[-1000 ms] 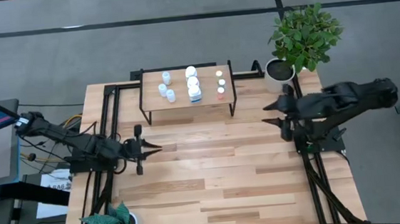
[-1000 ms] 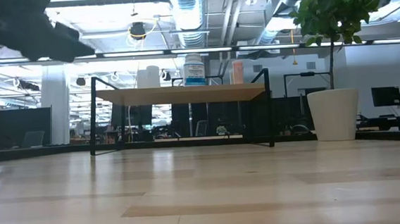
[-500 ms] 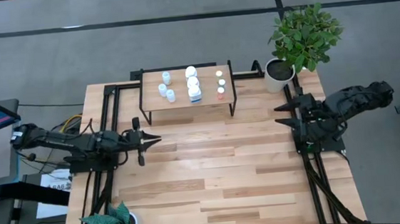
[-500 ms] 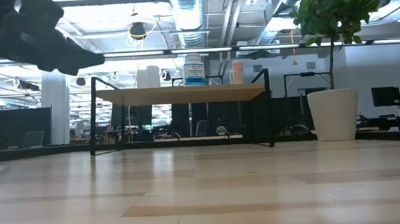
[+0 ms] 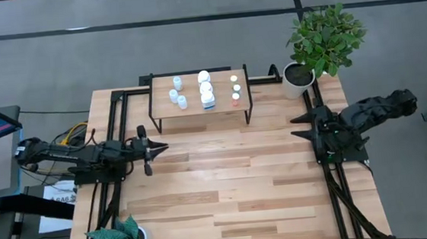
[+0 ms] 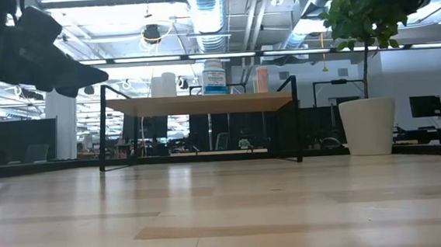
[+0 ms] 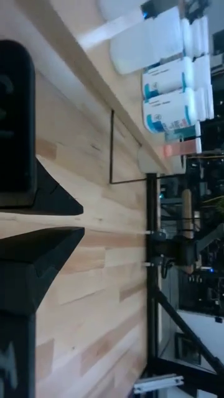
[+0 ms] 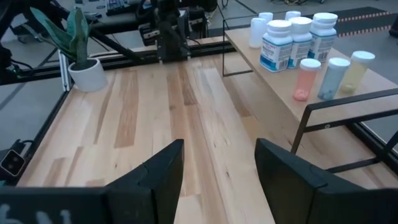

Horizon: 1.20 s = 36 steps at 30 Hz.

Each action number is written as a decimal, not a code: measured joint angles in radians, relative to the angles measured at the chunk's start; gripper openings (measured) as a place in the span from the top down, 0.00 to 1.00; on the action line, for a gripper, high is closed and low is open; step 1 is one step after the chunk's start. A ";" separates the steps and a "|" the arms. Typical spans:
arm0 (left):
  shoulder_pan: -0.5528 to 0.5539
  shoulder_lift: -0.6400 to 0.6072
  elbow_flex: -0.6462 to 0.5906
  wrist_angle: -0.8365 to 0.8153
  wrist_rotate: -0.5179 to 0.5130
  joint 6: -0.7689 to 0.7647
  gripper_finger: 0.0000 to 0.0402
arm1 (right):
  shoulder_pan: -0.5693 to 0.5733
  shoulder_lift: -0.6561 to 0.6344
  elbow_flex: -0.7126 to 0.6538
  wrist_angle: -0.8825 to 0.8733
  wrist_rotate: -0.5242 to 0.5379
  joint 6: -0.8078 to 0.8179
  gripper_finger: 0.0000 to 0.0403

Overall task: Pick and place medicine bottles onto shelf by color
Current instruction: Return to Home Position

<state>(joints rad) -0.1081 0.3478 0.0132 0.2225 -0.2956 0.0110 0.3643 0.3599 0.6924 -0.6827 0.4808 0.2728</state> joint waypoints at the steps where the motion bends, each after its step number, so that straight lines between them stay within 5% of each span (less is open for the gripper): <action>1: 0.000 -0.011 0.000 -0.009 -0.002 0.017 0.92 | 0.000 0.000 -0.003 -0.001 0.000 0.000 0.46; 11: 0.001 -0.217 0.002 -0.168 -0.021 0.086 0.92 | 0.015 -0.011 -0.022 -0.008 -0.034 0.000 0.46; 20: 0.001 -0.311 0.006 -0.182 -0.004 0.043 0.92 | 0.081 -0.191 -0.189 0.095 -0.038 -0.031 0.46; 30: 0.001 -0.310 0.006 -0.181 -0.015 0.038 0.92 | 0.099 -0.271 -0.223 0.052 -0.021 0.303 0.46; 36: 0.001 -0.310 0.006 -0.181 -0.015 0.038 0.92 | 0.102 -0.263 -0.284 0.218 -0.025 0.058 0.46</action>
<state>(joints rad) -0.1074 0.0383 0.0189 0.0418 -0.3103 0.0486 0.4662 0.0972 0.4084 -0.4647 0.4556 0.3311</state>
